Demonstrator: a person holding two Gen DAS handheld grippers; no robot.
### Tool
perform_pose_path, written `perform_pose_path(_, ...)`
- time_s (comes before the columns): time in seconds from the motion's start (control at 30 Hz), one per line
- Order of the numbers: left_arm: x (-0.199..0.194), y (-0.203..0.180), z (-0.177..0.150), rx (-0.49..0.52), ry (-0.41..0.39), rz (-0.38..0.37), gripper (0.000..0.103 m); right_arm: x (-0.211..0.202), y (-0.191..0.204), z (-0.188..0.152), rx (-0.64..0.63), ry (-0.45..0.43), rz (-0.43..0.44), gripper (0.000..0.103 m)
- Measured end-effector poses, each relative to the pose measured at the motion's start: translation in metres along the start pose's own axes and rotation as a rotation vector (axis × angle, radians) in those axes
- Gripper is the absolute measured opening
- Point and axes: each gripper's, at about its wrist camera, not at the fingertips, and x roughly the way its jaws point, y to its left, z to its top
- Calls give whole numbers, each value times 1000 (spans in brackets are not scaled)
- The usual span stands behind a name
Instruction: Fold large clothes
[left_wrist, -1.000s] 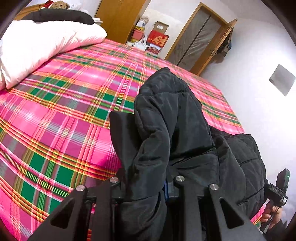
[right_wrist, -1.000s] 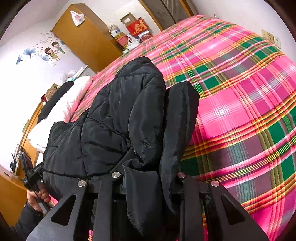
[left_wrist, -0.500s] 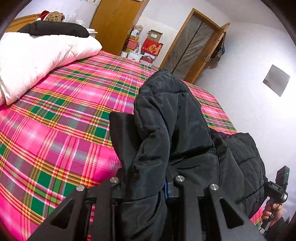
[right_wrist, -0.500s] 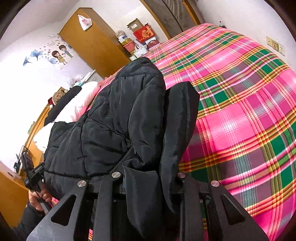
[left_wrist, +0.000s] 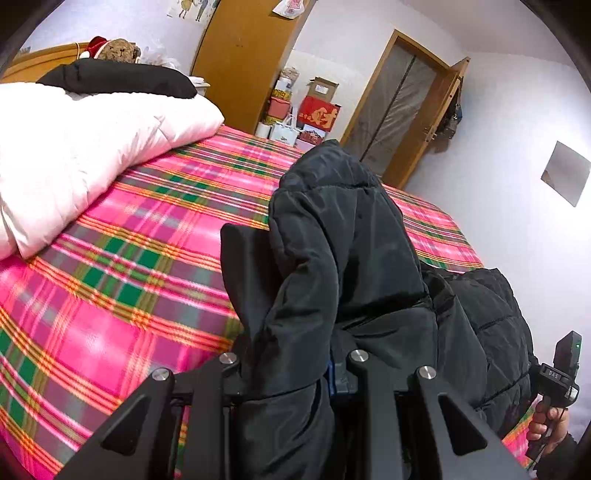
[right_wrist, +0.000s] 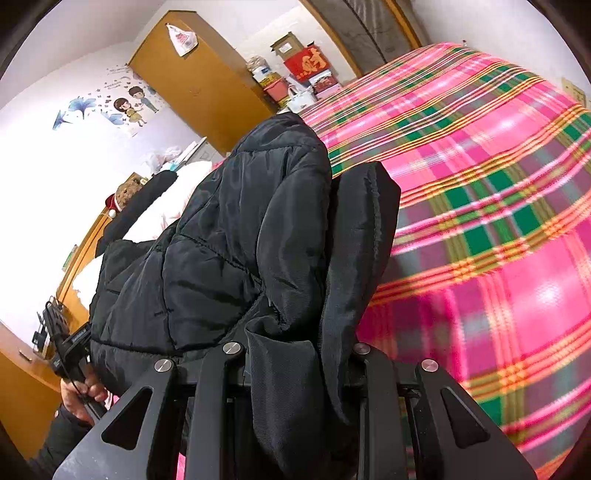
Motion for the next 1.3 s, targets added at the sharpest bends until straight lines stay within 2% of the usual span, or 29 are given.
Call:
perform_pose_path(0.2, 39, 33, 7, -5, 16, 32, 26, 53, -1, 3, 11, 37, 7, 24)
perform_pose_path(0.3, 76, 54, -9, -34, 86, 67, 26, 89, -16, -8, 32, 104, -38, 26)
perform_pose_path(0.4, 107, 79, -35, -75, 149, 117, 28, 105, -37, -22, 76, 130, -49, 33)
perform_pose_path(0.53, 115, 100, -56, -146, 128, 81, 37, 106, -45, -30, 79, 132, -35, 45)
perform_pose_path(0.7, 109, 107, -55, -204, 126, 74, 49, 95, -44, -27, 81, 130, -78, 59)
perform_pose_path(0.87, 87, 112, -45, -263, 157, 62, 50, 69, -29, -22, 45, 108, -137, 60)
perform_pose_path(1.0, 51, 106, -40, -220, 93, 88, 50, 38, -3, -19, -49, 32, -219, 60)
perform_pose_path(1.13, 19, 105, -37, -234, 8, 109, 48, 19, 29, -21, -121, -37, -238, 60)
perform_pose_path(1.23, 7, 93, -41, -221, -15, 86, 48, 24, 48, -33, -194, -19, -235, 60)
perform_pose_path(1.3, 15, 79, -48, -165, 19, 72, 48, 43, 48, -45, -216, 45, -250, 60)
